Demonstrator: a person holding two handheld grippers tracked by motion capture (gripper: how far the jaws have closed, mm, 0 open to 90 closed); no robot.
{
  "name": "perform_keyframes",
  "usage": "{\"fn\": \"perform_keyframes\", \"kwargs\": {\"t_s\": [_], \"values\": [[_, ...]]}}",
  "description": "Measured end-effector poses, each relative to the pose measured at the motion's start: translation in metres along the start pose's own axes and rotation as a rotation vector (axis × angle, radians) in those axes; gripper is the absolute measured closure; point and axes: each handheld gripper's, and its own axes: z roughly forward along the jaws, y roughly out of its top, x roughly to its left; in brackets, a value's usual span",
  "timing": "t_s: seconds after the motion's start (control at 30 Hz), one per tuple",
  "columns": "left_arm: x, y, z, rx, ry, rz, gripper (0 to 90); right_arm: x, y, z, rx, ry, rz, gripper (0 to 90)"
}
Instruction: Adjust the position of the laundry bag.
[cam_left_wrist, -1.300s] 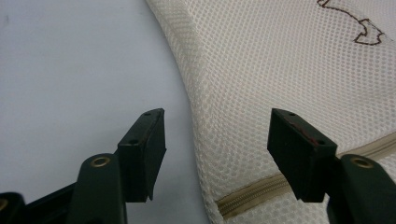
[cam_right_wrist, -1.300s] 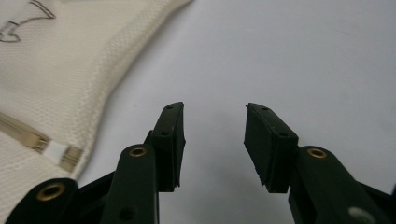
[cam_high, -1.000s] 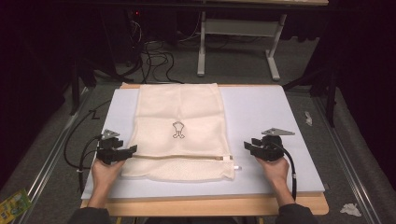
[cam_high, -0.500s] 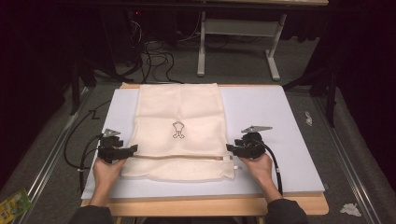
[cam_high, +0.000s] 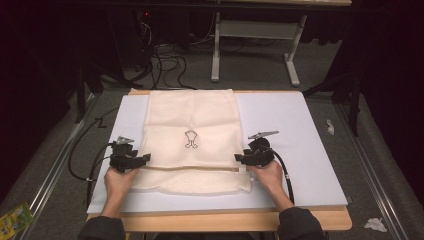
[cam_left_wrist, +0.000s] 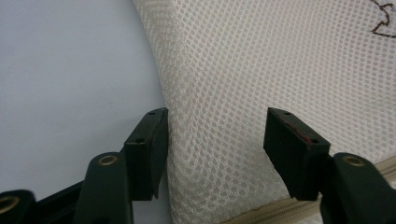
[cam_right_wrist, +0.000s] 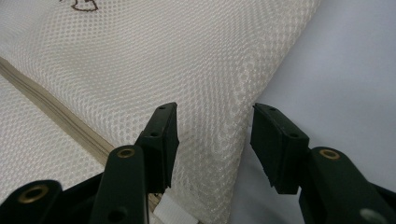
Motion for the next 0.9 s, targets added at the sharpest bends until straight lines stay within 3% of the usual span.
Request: {"fn": "perform_keyframes", "kwargs": {"t_s": [0.23,0.3,0.4,0.5,0.63,0.9], "values": [[0.001,0.001,0.003,0.023,0.011,-0.004,49.9,-0.003,0.000,0.007,0.031,0.011,0.020,58.1],[0.001,0.000,0.003,0.028,0.024,0.005,55.4,-0.003,0.001,0.008,0.038,0.010,0.007,63.8],[0.001,0.001,0.003,0.034,0.024,0.011,67.5,-0.001,0.002,0.008,0.055,0.010,-0.007,79.8],[0.000,0.003,0.002,0.035,0.033,0.033,80.9,0.000,0.003,0.008,0.051,0.018,-0.031,85.1],[0.000,0.004,0.001,0.023,0.030,0.038,85.7,-0.002,0.003,0.006,0.037,0.035,-0.029,87.3],[-0.006,0.009,0.001,-0.007,0.014,0.043,86.8,-0.005,0.003,-0.003,0.015,0.018,-0.044,87.9]]}}
